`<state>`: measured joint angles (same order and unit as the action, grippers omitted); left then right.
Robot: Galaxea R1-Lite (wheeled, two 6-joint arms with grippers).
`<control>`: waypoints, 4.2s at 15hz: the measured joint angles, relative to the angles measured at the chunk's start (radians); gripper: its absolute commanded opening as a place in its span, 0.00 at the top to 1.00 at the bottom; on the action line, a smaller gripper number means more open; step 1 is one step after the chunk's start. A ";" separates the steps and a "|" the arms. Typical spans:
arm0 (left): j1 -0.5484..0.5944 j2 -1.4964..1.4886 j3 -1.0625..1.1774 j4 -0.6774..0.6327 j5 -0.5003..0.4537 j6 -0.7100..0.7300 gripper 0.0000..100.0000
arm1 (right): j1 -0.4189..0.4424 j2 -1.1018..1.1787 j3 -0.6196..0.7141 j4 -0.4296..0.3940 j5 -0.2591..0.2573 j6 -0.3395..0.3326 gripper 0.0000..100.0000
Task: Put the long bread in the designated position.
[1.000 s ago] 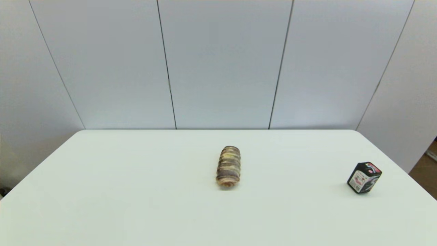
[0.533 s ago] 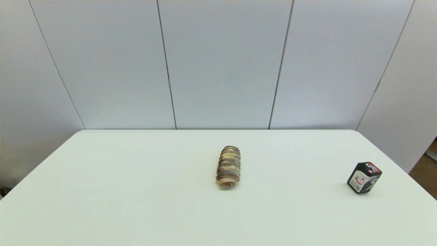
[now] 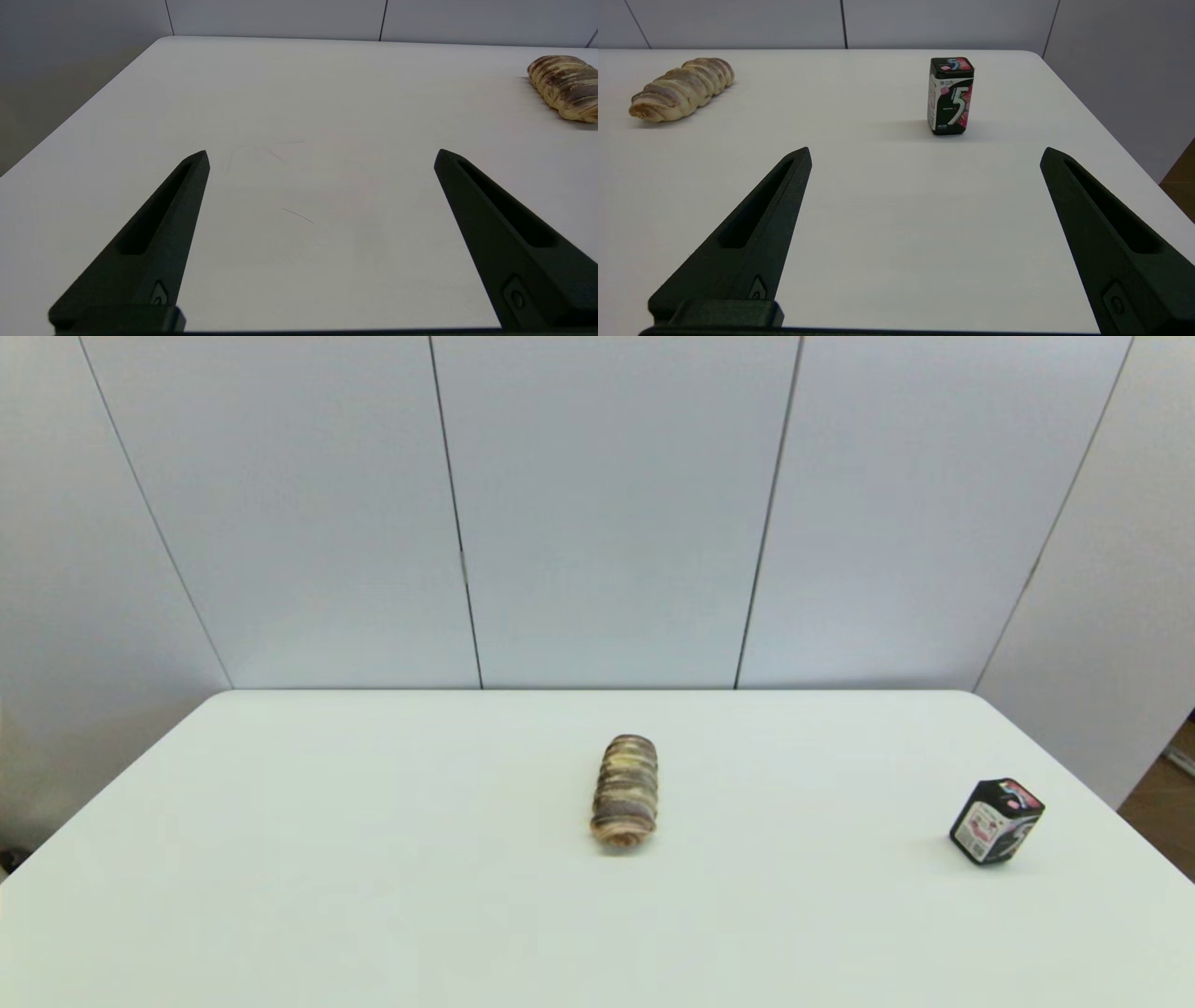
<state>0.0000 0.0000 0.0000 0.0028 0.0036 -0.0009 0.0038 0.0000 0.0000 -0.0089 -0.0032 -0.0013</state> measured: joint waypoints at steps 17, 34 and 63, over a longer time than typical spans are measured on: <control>0.000 0.000 0.000 0.000 0.001 -0.008 0.00 | 0.000 0.000 0.000 0.000 0.000 0.000 0.00; 0.000 0.000 0.000 0.000 0.002 -0.008 0.00 | 0.015 0.250 -0.256 -0.014 -0.007 -0.006 0.00; 0.000 0.000 0.000 0.000 0.001 -0.008 0.00 | 0.414 1.843 -1.651 0.252 -0.124 0.276 0.00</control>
<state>0.0000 0.0000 0.0000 0.0032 0.0047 -0.0089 0.4179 1.8426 -1.6511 0.2430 -0.1268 0.2745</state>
